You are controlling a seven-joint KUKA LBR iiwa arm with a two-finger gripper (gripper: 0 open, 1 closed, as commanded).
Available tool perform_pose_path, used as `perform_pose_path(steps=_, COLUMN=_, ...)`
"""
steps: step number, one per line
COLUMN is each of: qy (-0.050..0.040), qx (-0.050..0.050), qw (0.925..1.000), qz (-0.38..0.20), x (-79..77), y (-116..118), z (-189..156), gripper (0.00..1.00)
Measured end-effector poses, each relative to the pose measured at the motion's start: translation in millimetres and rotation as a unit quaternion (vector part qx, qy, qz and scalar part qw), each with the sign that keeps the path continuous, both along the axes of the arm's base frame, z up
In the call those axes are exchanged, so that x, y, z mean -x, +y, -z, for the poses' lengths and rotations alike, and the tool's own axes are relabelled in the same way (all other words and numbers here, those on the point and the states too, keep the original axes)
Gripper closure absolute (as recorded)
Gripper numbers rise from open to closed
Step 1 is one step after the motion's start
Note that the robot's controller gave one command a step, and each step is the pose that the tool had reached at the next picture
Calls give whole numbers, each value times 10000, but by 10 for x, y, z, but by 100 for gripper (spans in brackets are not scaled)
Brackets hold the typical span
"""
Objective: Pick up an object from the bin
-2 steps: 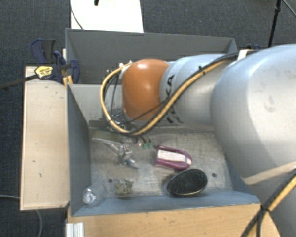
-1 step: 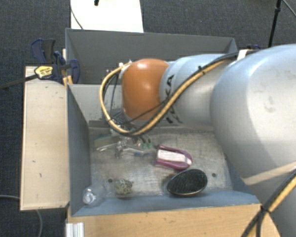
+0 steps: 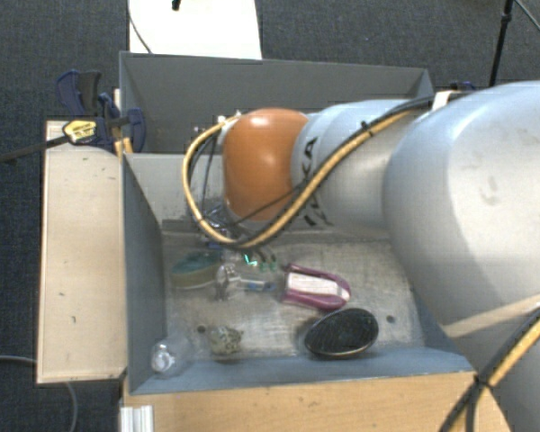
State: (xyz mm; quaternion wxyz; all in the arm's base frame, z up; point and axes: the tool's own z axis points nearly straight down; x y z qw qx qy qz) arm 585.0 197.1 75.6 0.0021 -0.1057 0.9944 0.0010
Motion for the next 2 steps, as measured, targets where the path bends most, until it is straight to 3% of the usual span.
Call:
perform_pose_path(steps=1, qy=-3, qx=-4, qw=10000, qz=18, x=-7, y=0, z=-16, gripper=100)
perform_pose_path(steps=2, qy=-34, qx=-6, qw=9997, qz=-227, x=138, y=81, z=-1300, gripper=100)
